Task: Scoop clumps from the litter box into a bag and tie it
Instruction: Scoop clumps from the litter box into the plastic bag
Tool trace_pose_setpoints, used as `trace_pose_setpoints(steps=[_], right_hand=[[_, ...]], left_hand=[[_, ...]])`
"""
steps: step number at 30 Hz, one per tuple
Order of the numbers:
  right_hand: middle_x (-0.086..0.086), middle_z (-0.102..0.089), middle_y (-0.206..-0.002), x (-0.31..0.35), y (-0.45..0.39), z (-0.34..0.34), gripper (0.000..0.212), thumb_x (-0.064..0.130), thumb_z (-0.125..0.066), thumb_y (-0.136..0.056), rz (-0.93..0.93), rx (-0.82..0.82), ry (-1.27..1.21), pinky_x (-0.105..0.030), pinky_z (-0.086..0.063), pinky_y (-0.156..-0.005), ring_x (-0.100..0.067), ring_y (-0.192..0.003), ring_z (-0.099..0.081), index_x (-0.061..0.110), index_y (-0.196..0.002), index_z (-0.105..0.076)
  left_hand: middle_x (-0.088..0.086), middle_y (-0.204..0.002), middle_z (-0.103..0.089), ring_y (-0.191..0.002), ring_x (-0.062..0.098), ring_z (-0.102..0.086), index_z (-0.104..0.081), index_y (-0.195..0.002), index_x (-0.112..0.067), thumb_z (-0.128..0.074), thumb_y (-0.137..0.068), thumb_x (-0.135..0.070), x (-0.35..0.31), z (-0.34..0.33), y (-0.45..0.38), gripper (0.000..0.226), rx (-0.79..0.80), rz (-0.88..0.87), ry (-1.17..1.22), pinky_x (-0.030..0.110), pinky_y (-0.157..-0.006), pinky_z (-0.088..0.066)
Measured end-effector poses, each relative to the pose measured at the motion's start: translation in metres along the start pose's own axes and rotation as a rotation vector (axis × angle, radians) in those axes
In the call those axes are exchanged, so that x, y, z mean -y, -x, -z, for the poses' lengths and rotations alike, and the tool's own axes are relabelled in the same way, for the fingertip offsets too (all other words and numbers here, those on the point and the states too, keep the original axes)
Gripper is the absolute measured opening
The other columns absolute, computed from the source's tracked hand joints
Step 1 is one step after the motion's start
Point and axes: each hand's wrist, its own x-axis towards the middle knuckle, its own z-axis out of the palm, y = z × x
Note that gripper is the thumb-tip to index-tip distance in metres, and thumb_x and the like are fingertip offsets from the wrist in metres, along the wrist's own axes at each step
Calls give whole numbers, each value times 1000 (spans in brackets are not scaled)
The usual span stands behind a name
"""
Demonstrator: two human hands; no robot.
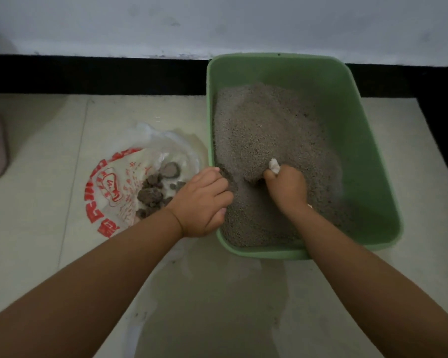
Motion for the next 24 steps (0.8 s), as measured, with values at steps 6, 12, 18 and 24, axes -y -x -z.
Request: trace_pose_setpoints(steps=[6, 12, 18, 24], right_hand=[[-24, -53, -81, -6, -1, 17, 36, 22, -41, -95, 30, -129, -34, -29, -24, -62, -32, -76, -50, 5, -64, -42], [-9, -48, -76, -12, 10, 46, 32, 29, -46, -92, 148, -163, 55, -27, -27, -64, -23, -72, -41, 0, -85, -58], [2, -35, -52, -32, 28, 54, 41, 8, -58, -82, 90, 5, -241, -26, -23, -49, -8, -50, -30, 20, -51, -35], [2, -34, -51, -40, 34, 63, 30, 6, -57, -85, 108, 38, -351, -26, -23, -50, -8, -50, -29, 13, -59, -44]], left_hand=[[14, -65, -50, -74, 26, -36, -47, -73, -9, -35, -76, -21, -2, 1, -1, 17, -5, 22, -27, 43, -96, -32], [14, -64, -49, -74, 26, -35, -54, -66, -5, -38, -73, -19, -4, 4, -2, 23, 25, 32, -68, 44, -94, -33], [14, -63, -50, -72, 25, -33, -48, -69, -7, -37, -73, -20, -5, 5, -2, 18, 18, 24, -83, 43, -93, -32], [13, -63, -50, -72, 25, -33, -33, -77, -15, -35, -75, -21, -5, 7, -3, 8, 28, -3, -86, 41, -93, -33]])
